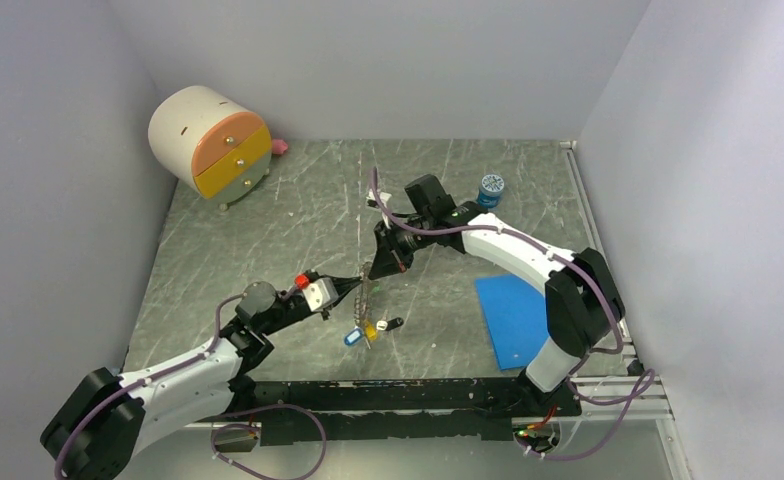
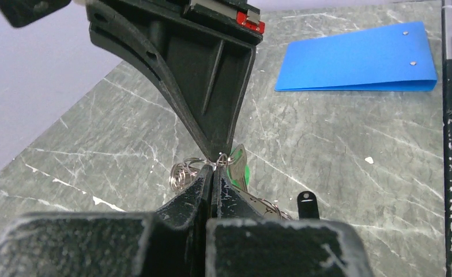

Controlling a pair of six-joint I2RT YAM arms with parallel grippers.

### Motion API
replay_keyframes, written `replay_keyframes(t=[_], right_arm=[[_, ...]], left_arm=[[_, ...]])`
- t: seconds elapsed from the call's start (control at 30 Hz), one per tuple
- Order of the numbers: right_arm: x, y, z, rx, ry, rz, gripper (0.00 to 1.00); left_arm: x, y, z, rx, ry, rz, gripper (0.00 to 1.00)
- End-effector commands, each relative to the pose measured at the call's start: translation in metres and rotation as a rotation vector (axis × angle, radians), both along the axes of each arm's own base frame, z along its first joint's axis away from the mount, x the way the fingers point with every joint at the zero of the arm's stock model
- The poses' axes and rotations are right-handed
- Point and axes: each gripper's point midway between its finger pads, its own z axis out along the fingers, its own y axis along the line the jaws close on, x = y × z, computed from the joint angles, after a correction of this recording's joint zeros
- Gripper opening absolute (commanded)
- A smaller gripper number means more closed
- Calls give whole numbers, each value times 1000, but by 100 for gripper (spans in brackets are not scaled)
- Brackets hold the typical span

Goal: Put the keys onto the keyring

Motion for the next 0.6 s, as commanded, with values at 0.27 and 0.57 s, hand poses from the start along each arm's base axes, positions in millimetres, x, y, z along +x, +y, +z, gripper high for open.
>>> replay_keyframes(t=[0.27, 0.57], right_arm=[[18, -9, 4, -11, -122, -85, 0], [17, -12, 10, 9, -141, -81, 6]], left_arm=[[-3, 5, 68, -271, -95, 17, 2], [5, 12, 70, -338, -72, 78, 3]])
